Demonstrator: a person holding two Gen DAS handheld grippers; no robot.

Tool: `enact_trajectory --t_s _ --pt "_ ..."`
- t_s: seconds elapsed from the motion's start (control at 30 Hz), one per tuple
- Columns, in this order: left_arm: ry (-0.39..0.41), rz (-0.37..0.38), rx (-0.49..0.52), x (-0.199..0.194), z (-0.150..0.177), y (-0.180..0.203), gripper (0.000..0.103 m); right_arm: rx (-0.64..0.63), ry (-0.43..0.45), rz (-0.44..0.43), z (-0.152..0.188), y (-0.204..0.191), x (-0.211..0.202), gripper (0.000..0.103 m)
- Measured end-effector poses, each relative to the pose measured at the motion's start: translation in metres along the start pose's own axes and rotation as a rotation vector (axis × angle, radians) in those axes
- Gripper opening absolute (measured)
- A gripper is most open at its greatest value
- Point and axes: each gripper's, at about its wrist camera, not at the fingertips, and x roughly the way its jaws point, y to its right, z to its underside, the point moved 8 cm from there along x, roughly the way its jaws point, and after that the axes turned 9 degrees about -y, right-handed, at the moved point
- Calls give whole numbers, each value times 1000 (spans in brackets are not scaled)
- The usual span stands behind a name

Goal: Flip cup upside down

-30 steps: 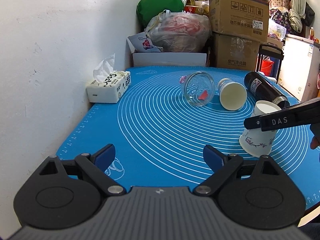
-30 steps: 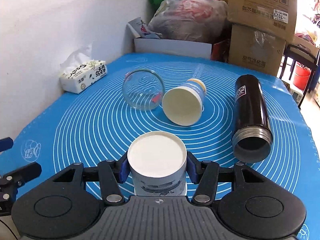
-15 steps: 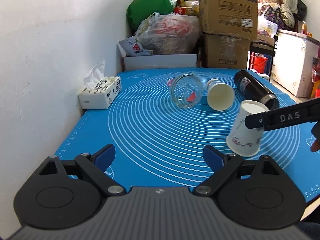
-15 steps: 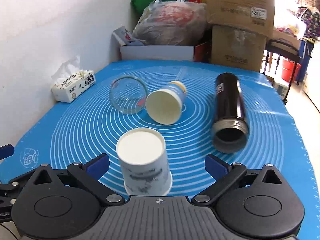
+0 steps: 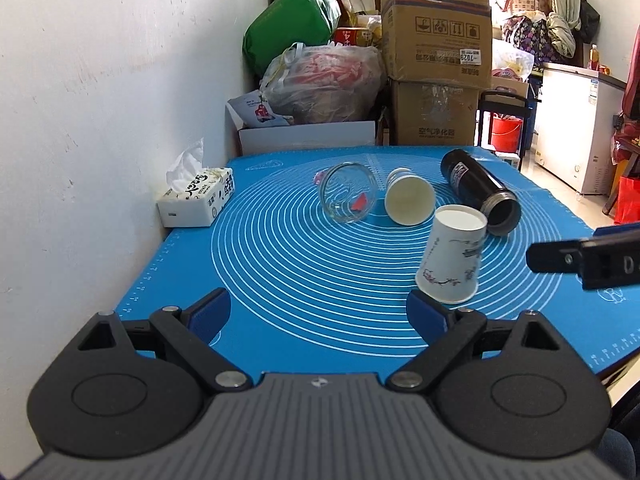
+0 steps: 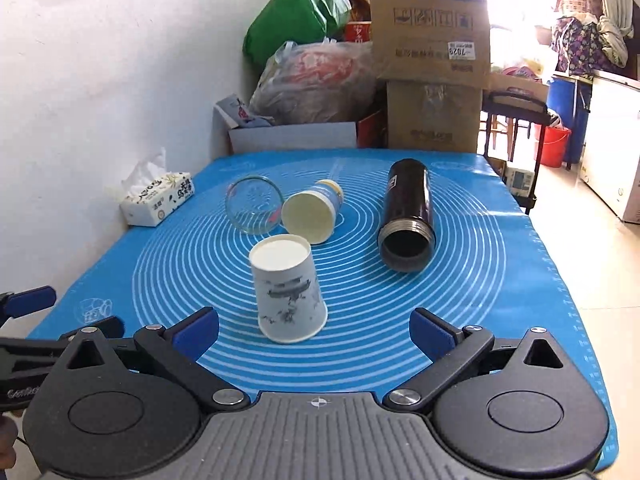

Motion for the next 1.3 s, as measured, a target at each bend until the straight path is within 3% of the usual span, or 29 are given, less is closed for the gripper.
enact_trajectory --t_s 0.63,1.3 --pt "7 7 34 -29 20 15 94 -5 79 4 42 -4 -63 103" --pt "4 13 43 -41 32 20 94 -22 83 -12 55 -12 -76 103"
